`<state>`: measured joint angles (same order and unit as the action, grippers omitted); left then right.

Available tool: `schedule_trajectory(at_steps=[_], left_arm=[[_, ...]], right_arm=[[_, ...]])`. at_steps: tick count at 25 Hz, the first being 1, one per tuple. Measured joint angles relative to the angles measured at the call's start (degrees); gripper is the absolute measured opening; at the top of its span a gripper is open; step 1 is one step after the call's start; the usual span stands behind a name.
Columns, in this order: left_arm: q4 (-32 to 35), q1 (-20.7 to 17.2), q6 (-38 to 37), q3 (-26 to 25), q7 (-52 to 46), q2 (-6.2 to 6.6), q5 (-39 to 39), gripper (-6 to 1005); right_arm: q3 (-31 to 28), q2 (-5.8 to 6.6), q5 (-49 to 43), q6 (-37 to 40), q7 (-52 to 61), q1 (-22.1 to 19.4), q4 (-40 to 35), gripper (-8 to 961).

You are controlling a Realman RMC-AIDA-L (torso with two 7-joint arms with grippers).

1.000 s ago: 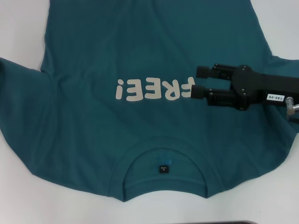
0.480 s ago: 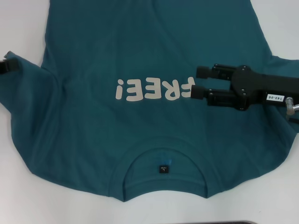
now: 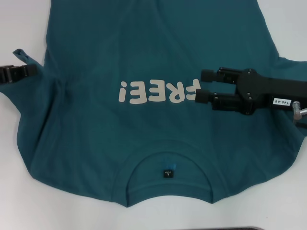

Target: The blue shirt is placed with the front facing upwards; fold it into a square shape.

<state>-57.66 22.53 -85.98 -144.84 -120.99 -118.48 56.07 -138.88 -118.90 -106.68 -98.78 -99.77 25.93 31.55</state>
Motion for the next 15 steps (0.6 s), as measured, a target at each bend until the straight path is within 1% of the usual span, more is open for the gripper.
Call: schedule_trajectory(at_steps=[8,10,15], left_arm=[[-1.1,1.2,-1.1,0.1,-1.4,0.09,0.0,4],[-1.6,1.4,-1.2,0.3,-1.7,0.50,0.0,4],[-2.0,1.5,-0.7,0.1,-1.8,2.02,-1.7,4]], right_arm=[[0.0,0.00,-0.2,0.0,0.1,-0.1,0.0,773],[0.0,0.00,-0.2,0.0,0.1,-0.2,0.0,773],[0.1,0.00,-0.2,0.0,0.2,-0.3,-0.1,773]])
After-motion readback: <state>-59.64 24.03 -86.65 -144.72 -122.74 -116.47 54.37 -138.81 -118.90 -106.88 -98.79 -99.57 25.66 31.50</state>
